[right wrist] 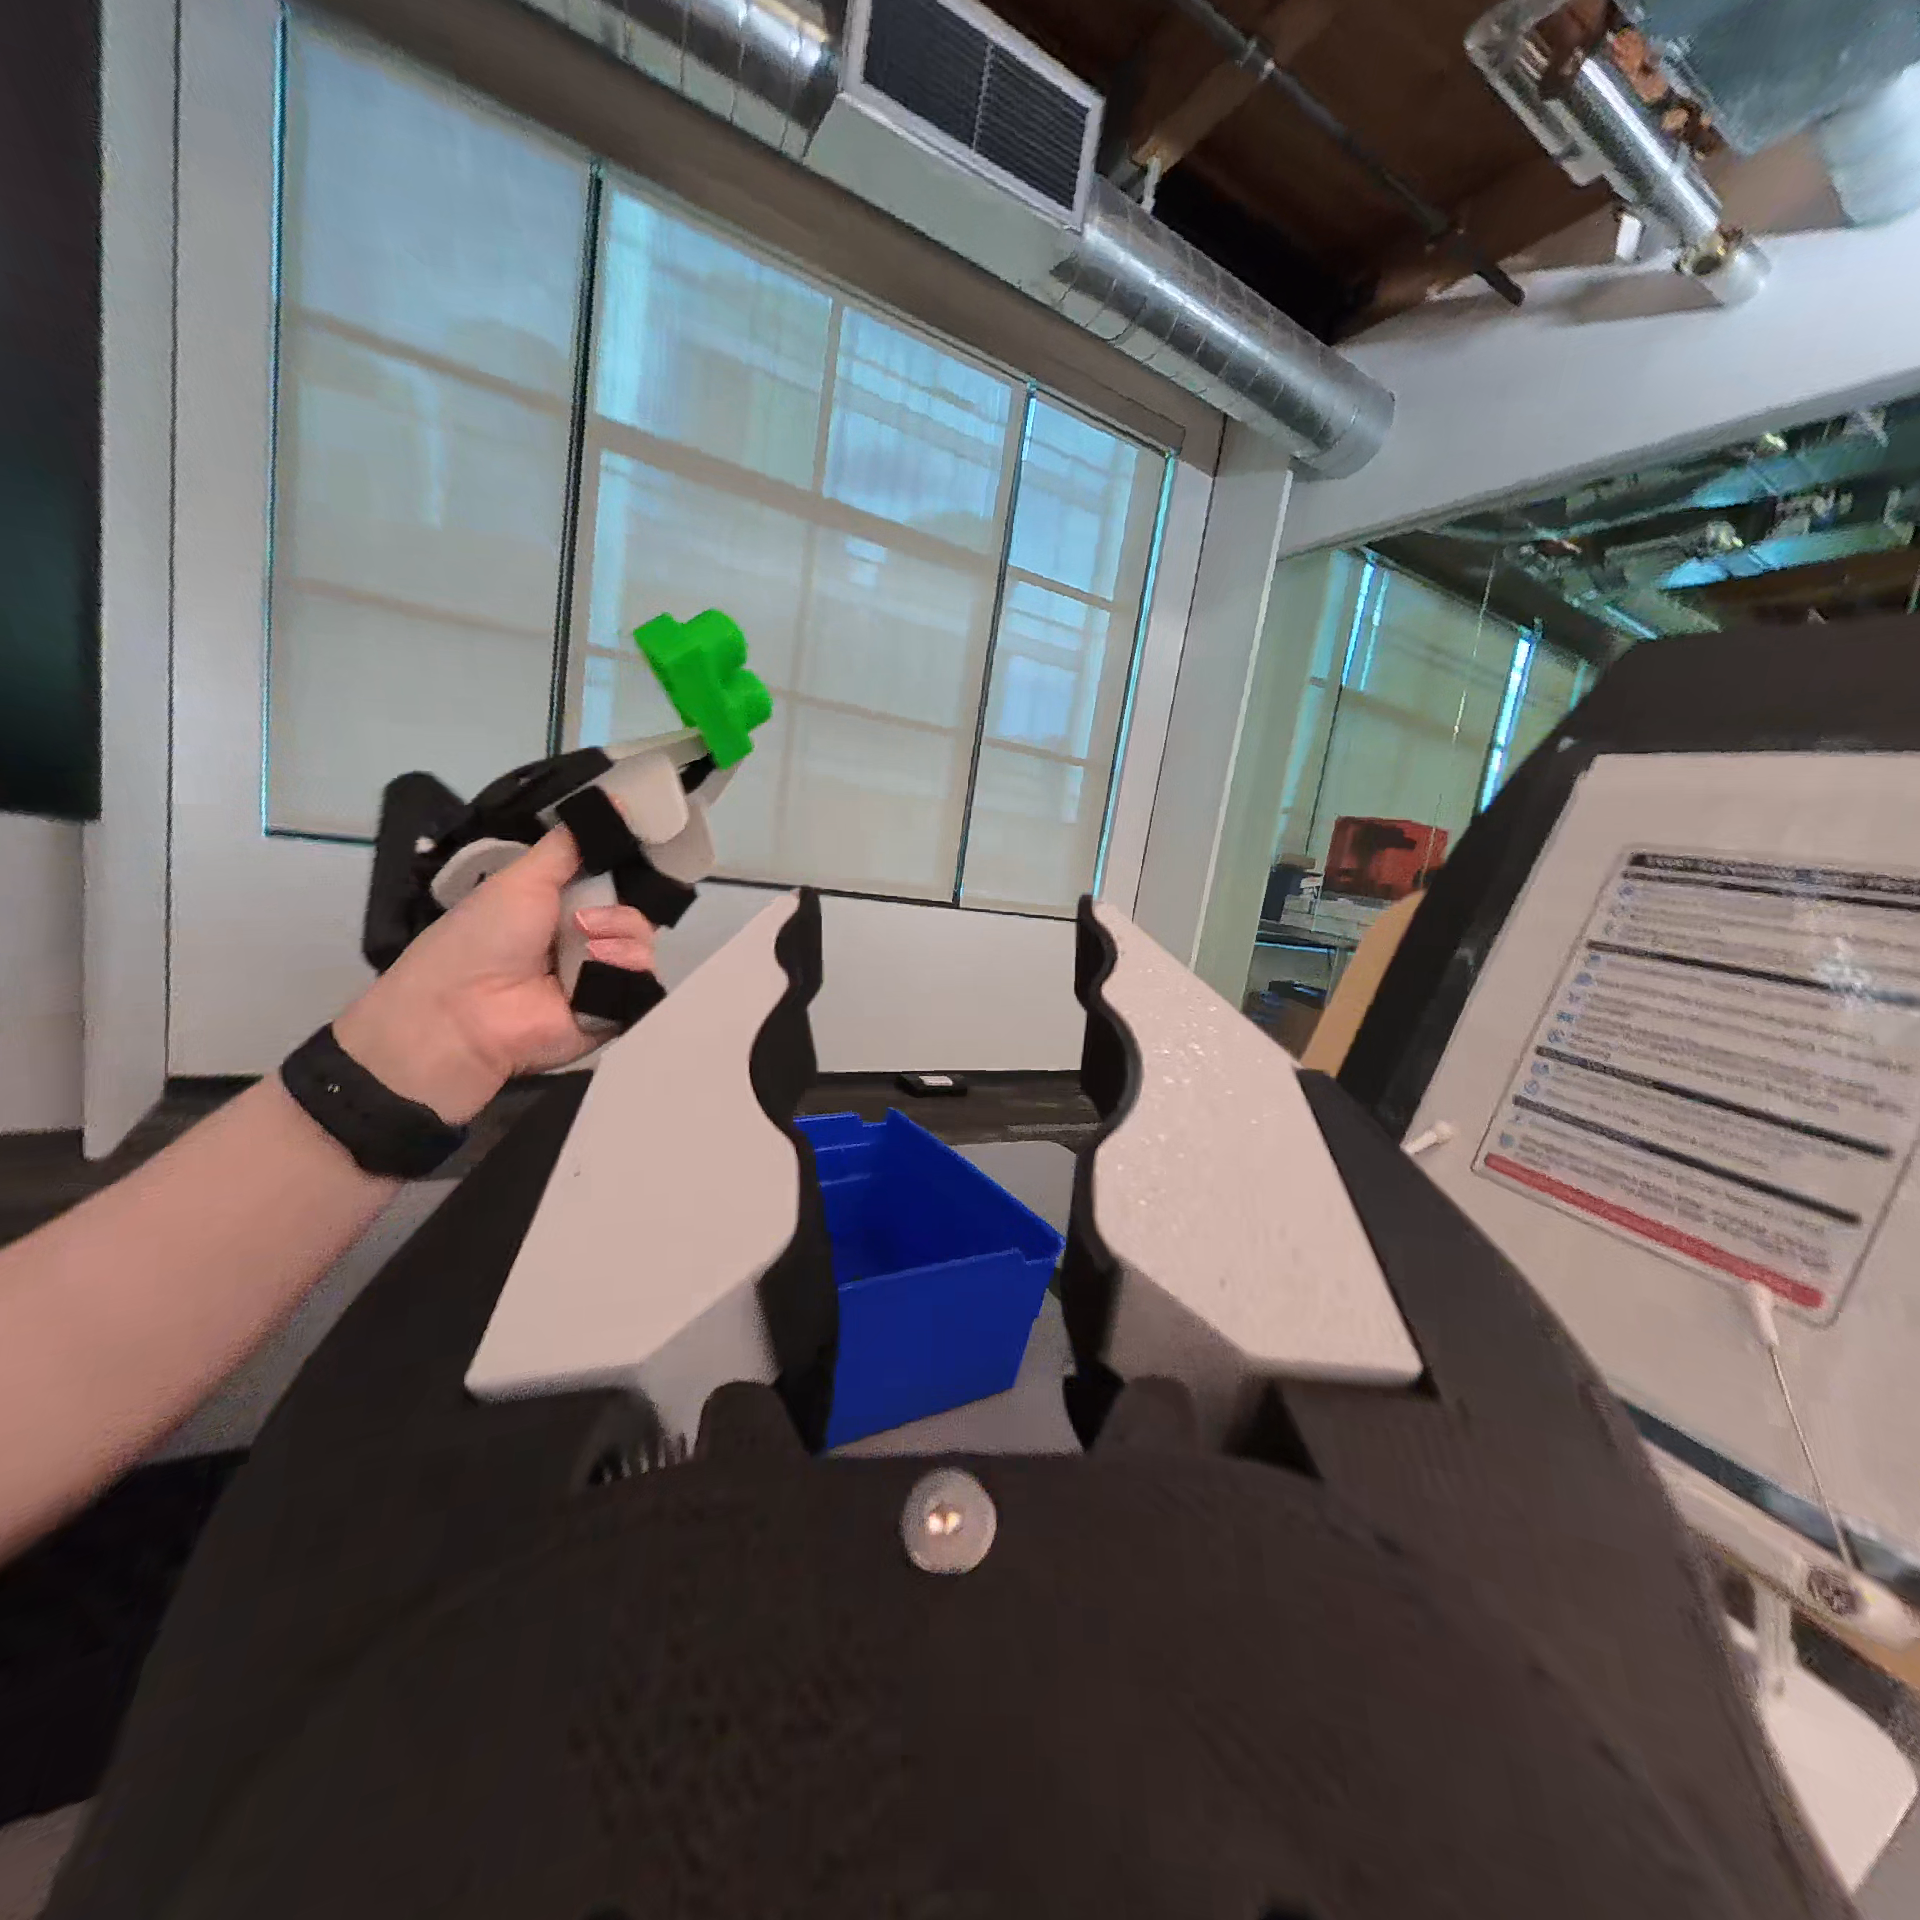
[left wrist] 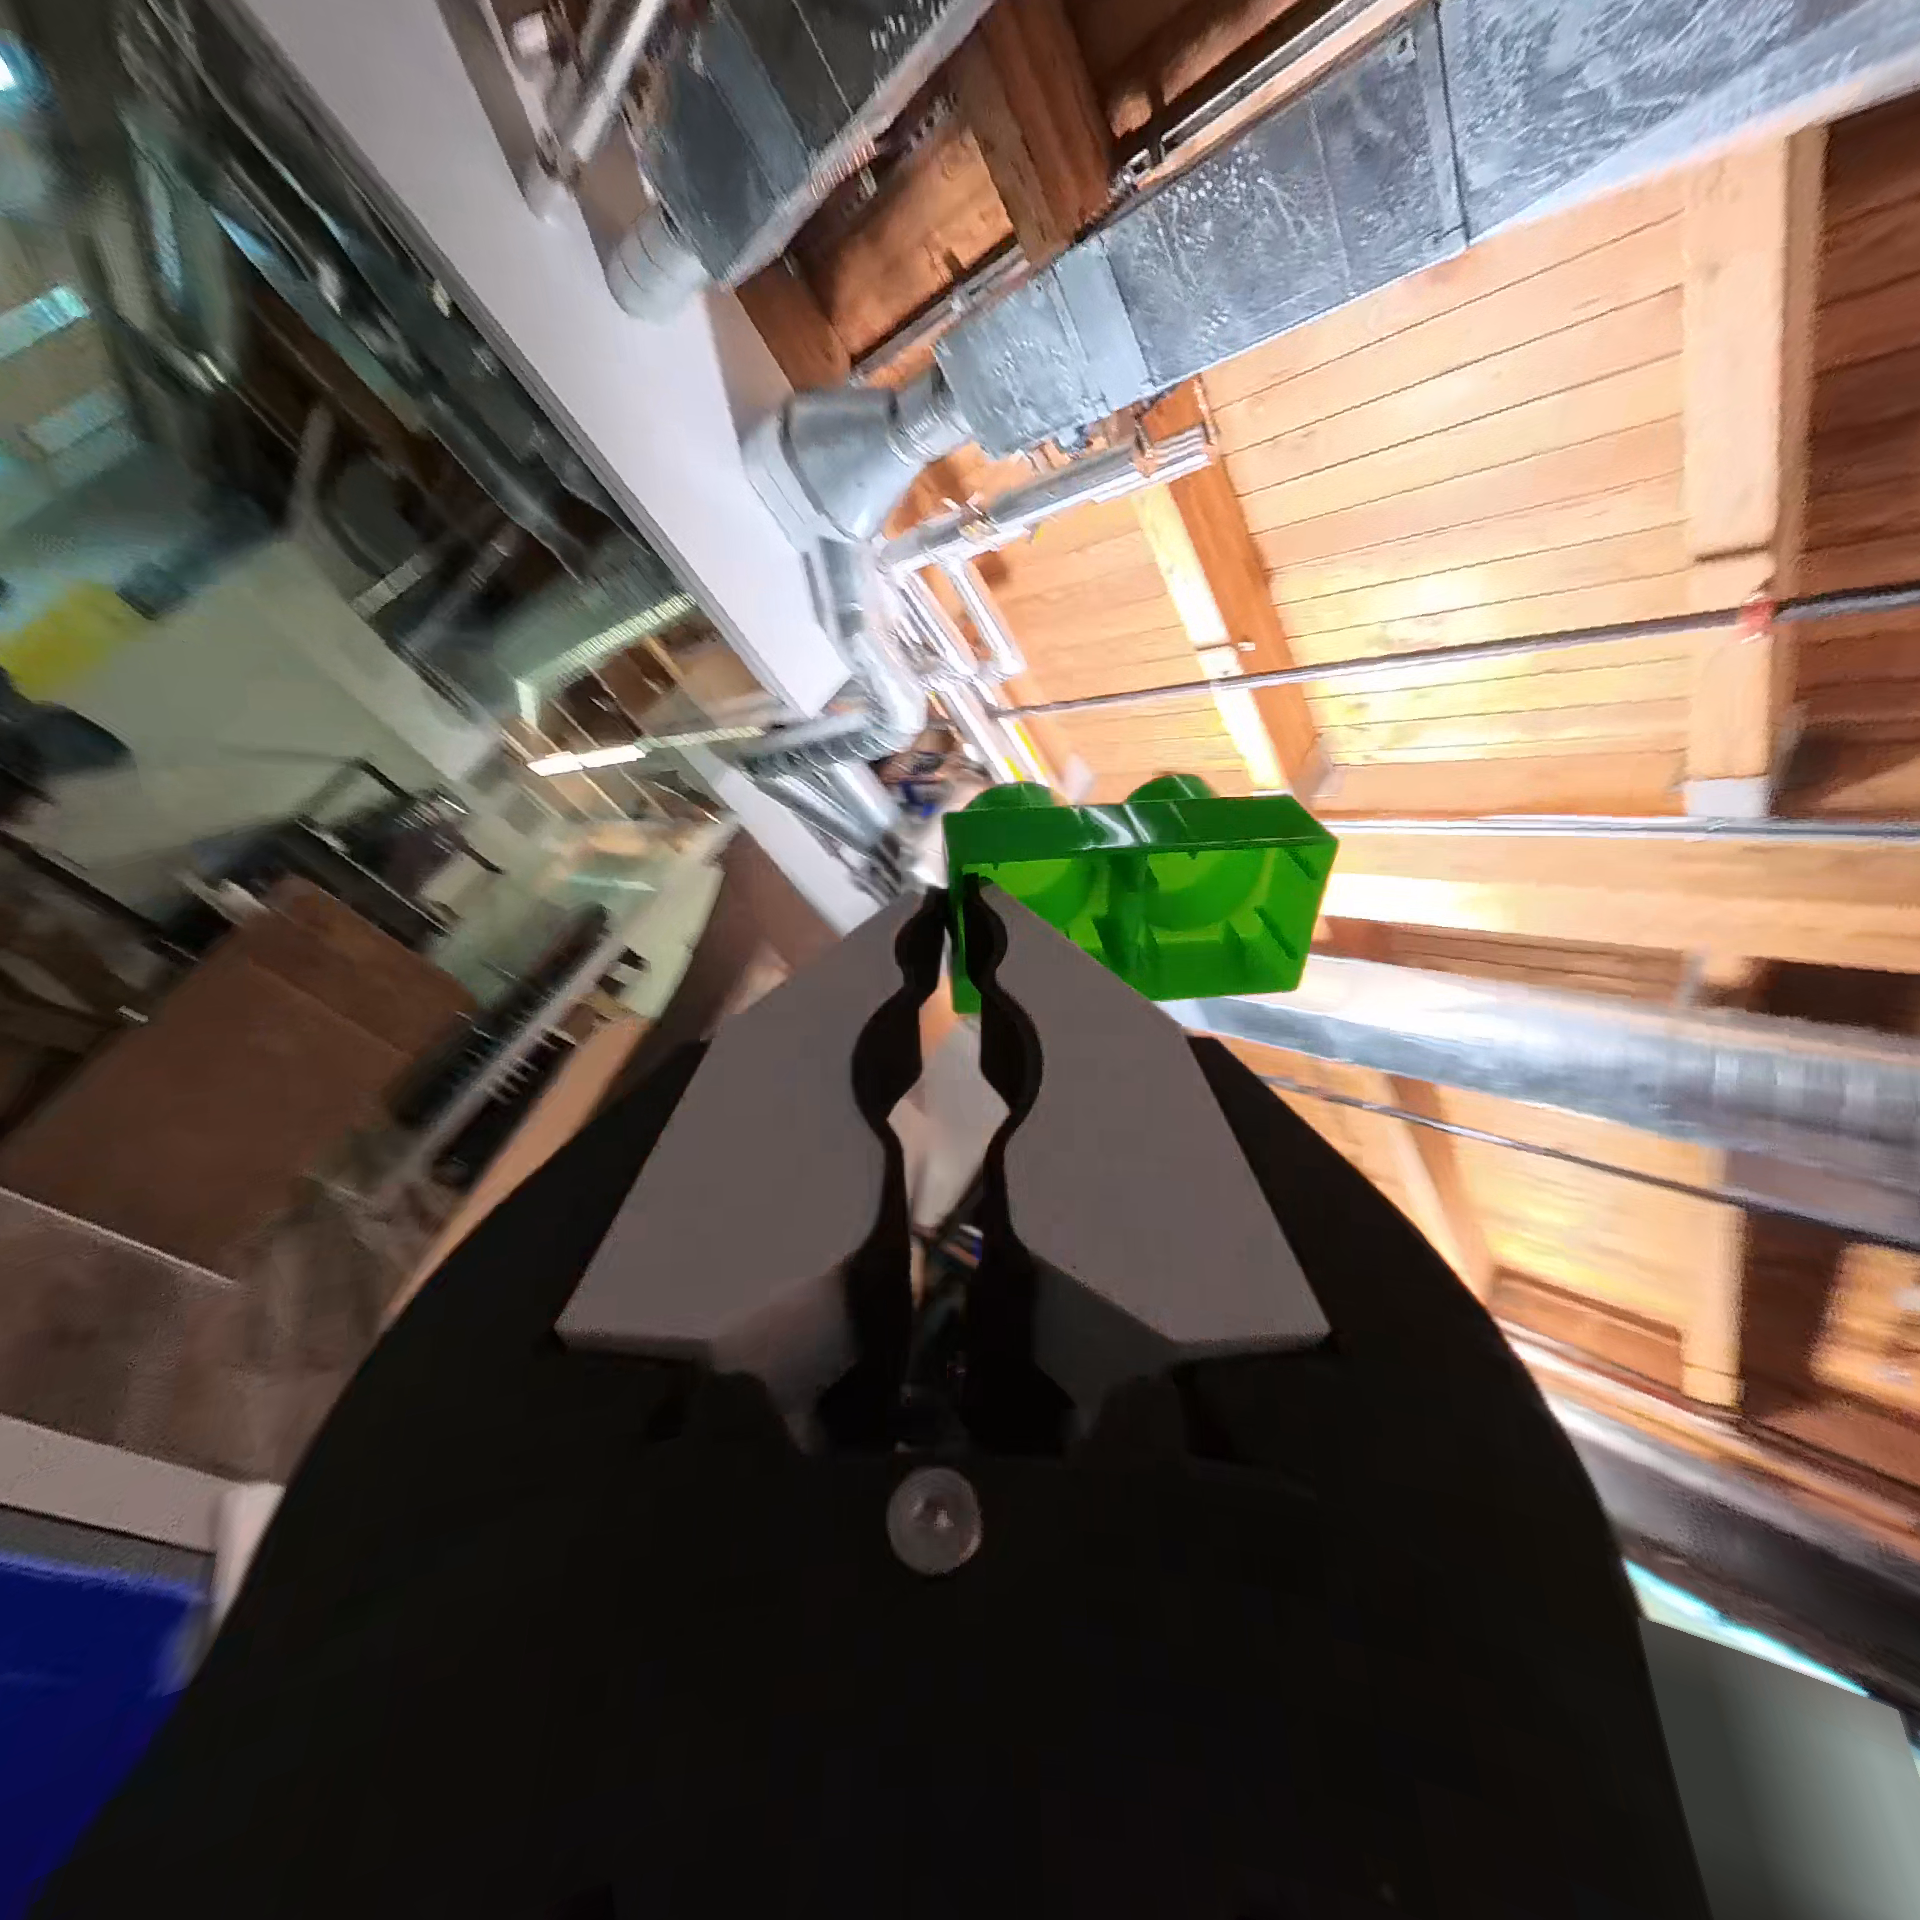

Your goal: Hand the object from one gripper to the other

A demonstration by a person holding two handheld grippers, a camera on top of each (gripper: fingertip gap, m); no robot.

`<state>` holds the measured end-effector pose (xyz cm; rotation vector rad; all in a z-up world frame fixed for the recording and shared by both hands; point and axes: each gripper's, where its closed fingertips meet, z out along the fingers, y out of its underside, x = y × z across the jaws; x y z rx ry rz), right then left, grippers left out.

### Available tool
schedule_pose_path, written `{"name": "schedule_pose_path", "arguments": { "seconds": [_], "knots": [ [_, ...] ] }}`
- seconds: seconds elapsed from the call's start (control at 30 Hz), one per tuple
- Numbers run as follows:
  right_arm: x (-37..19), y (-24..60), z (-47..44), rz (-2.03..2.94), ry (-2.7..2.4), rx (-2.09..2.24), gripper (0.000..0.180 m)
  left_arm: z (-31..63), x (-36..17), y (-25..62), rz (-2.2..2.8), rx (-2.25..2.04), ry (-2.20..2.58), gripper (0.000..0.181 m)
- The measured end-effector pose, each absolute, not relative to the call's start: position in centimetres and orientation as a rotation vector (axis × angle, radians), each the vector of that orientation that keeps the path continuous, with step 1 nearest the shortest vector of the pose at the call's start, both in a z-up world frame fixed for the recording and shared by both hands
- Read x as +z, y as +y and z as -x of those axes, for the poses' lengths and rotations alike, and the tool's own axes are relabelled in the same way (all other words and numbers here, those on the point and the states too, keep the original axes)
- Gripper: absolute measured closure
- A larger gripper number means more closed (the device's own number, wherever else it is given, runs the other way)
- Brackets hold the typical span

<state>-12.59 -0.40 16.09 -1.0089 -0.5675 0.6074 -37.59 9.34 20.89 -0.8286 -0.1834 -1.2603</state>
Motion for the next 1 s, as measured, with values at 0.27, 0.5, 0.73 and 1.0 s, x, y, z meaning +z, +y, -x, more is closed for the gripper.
{"name": "schedule_pose_path", "arguments": {
  "seconds": [0.27, 0.5, 0.73, 1.0],
  "knots": [
    [16.4, -3.4, 16.3, 0.951, -0.728, 0.383, 0.15, 28.7, 19.2, 8.2, 0.748, -1.914, -0.268, 0.18],
    [16.7, -4.0, 17.6, 1.02, -0.733, 0.275, 0.145, 19.8, 18.6, 3.8, 0.746, -2.4, -0.149, 0.18],
    [18.8, -5.4, 15.9, 0.866, -0.802, -0.171, 0.127, 14.1, 18.3, -1.8, 0.806, -2.662, 0.084, 0.18],
    [18.9, -4.3, 14.1, 0.947, -0.786, -0.38, 0.127, 11.2, 17.4, -5.0, 0.823, -2.785, 0.198, 0.179]
  ]
}}
